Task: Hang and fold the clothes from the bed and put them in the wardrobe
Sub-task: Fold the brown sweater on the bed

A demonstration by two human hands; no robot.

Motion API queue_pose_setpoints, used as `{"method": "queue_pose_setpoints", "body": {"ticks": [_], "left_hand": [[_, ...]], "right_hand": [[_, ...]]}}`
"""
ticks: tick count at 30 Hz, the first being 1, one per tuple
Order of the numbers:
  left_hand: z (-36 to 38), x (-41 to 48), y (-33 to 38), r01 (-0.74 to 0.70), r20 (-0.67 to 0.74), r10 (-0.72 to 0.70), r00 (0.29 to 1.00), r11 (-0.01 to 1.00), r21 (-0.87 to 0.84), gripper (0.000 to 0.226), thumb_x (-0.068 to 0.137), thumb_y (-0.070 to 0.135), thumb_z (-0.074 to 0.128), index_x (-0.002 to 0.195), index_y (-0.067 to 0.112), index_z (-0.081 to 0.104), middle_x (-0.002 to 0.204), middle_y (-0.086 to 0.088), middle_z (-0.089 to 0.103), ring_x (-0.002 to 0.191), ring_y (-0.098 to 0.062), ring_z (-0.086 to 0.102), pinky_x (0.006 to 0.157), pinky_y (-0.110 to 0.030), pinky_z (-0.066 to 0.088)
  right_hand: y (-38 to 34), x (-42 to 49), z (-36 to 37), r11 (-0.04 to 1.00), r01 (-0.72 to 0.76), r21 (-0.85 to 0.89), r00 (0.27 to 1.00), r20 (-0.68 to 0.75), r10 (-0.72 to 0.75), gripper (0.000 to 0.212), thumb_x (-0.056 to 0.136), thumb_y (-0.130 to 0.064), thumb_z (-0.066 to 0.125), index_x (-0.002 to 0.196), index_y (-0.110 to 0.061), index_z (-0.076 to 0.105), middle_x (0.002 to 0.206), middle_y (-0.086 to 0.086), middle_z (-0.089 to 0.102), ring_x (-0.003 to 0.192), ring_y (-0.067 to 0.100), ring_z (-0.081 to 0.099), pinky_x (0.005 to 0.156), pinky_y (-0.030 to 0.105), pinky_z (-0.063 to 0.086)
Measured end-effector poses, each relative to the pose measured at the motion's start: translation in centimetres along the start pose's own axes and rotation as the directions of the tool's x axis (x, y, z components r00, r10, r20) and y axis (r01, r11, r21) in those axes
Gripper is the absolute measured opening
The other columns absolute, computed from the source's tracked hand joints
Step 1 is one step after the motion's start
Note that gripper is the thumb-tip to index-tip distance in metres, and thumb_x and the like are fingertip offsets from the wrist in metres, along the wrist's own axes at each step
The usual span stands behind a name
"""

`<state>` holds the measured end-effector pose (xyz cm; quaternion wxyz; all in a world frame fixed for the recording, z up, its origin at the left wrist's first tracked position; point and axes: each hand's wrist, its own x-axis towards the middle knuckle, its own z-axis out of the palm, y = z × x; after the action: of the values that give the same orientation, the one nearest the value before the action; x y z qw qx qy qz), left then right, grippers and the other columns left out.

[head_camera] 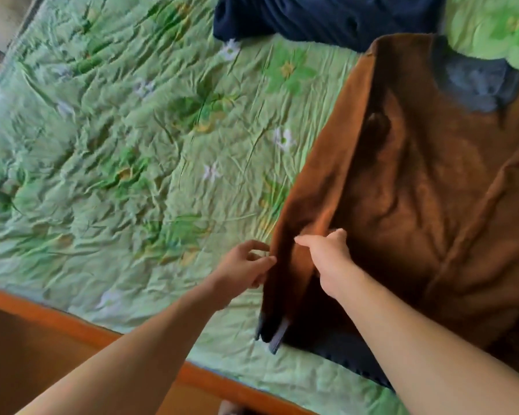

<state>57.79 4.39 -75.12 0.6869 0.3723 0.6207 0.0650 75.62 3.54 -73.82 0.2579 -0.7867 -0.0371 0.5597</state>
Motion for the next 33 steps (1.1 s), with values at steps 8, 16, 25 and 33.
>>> {"method": "queue_pose_setpoints", "body": {"ticks": [8, 16, 25, 33], "left_hand": [[5.3, -0.8, 2.7, -0.072, 0.219, 0.049, 0.975, 0.993, 0.098, 0.013, 0.096, 0.028, 0.064, 0.096, 0.018, 0.072, 0.088, -0.003, 0.073, 0.072, -0.010, 0.064, 0.067, -0.025, 0.048], [12.7, 1.9, 4.9, -0.064, -0.012, 0.064, 0.998, 0.997, 0.032, 0.032, 0.085, 0.039, 0.074, 0.111, 0.028, 0.060, 0.101, 0.002, 0.070, 0.094, -0.013, 0.069, 0.091, -0.039, 0.057], [14.0, 6.5, 9.5, -0.078, -0.084, 0.058, 0.995, 0.966, -0.247, 0.011, 0.095, 0.005, 0.062, 0.105, 0.006, 0.066, 0.097, -0.012, 0.075, 0.092, -0.025, 0.072, 0.082, -0.039, 0.059], [13.5, 8.9, 13.4, -0.123, -0.178, 0.083, 0.980, 0.966, -0.226, 0.022, 0.087, 0.023, 0.071, 0.104, 0.010, 0.066, 0.096, -0.013, 0.076, 0.093, -0.031, 0.074, 0.084, -0.047, 0.060]], "right_hand": [[4.1, -2.5, -10.6, 0.984, 0.128, 0.124, 0.955, -0.284, -0.088, 0.034, 0.077, -0.028, 0.072, 0.110, -0.021, 0.071, 0.111, 0.003, 0.072, 0.102, 0.031, 0.067, 0.100, 0.052, 0.051], [6.6, -1.4, -18.8, 0.994, -0.096, 0.055, 0.995, -0.011, 0.096, 0.011, 0.088, -0.021, 0.074, 0.092, -0.021, 0.064, 0.093, -0.008, 0.073, 0.095, 0.019, 0.066, 0.090, 0.045, 0.052], [7.5, -0.9, -21.2, 0.918, -0.196, 0.346, 0.927, 0.369, 0.059, 0.036, 0.086, -0.024, 0.074, 0.121, -0.016, 0.071, 0.117, 0.014, 0.073, 0.111, 0.037, 0.068, 0.089, 0.053, 0.055], [7.7, 0.9, -21.4, 0.747, -0.085, -0.659, 0.866, 0.322, 0.383, 0.052, 0.096, -0.037, 0.063, 0.132, -0.005, 0.045, 0.109, 0.011, 0.062, 0.083, 0.027, 0.072, 0.062, 0.039, 0.063]]}}
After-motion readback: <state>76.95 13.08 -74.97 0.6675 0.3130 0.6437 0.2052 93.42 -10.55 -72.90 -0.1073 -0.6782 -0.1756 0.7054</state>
